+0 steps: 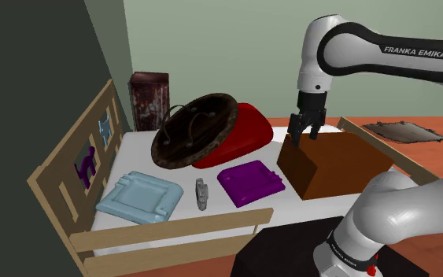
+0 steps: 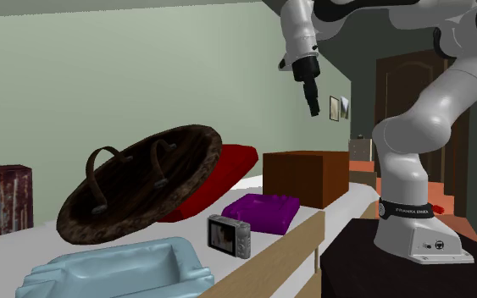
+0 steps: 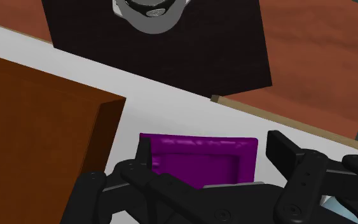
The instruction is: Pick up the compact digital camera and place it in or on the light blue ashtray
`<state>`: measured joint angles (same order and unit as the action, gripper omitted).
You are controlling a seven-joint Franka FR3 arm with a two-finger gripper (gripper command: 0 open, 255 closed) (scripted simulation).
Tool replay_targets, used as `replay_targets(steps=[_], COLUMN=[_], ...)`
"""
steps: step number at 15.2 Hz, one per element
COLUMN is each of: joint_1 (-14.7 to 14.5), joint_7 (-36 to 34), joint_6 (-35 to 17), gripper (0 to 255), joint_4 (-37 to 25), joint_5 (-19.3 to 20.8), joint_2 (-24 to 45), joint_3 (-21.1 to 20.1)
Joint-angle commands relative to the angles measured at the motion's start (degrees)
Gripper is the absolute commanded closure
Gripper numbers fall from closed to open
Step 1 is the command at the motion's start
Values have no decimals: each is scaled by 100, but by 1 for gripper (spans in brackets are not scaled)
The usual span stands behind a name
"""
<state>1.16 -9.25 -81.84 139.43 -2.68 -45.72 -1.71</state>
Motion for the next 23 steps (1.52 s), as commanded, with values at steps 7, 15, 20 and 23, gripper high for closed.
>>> replay_targets(steps=[7,15,20,23], joint_1=[-118,-196,-164,-129], joint_7=[-716,-1637,-2277,-2721], joint_6=[-1167,-2777,-3716,-4217], gripper=[0,0,0,0], joint_4=[388,413,138,-129], joint_5=[-461,-814,-756,-567], joint_2=[540,1785,2798,3466], joint_3=[-575,-1341,-1783,-2011])
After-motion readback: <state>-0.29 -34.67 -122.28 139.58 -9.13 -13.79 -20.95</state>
